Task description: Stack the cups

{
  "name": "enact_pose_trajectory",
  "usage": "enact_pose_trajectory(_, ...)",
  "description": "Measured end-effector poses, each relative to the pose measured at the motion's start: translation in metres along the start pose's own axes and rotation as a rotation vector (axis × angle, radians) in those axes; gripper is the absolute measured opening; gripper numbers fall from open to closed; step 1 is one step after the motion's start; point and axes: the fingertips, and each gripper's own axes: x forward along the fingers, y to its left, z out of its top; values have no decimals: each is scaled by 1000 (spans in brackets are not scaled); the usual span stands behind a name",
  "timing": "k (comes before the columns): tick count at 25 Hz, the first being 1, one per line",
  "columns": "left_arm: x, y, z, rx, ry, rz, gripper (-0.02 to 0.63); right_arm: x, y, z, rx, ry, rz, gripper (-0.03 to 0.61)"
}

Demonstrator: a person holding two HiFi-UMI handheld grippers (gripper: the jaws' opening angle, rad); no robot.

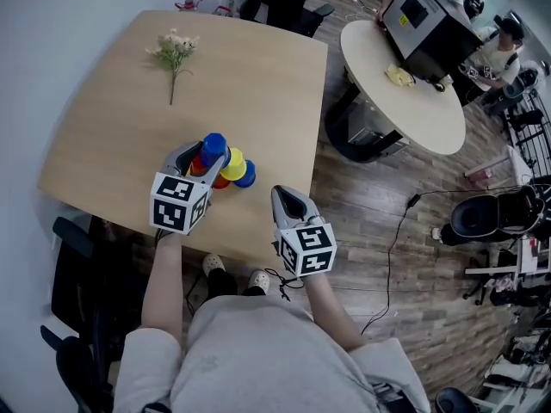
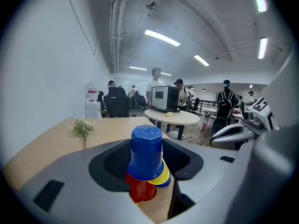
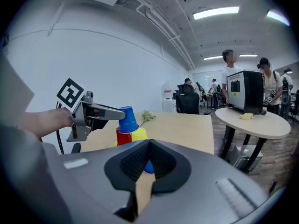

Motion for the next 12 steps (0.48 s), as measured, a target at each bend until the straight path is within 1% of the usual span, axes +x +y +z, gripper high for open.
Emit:
enact_pose_trajectory(6, -3, 0, 3, -57, -36, -43, 236, 1, 2, 3, -4, -6, 3, 12)
enact_pose_trajectory(9, -12, -2, 8, -54, -61, -47, 239, -1, 3, 6, -5, -12, 5, 12)
enact_pose_trajectory(12, -33, -1, 16, -26, -109, -6, 235, -4, 4, 10, -3, -25, 10, 12)
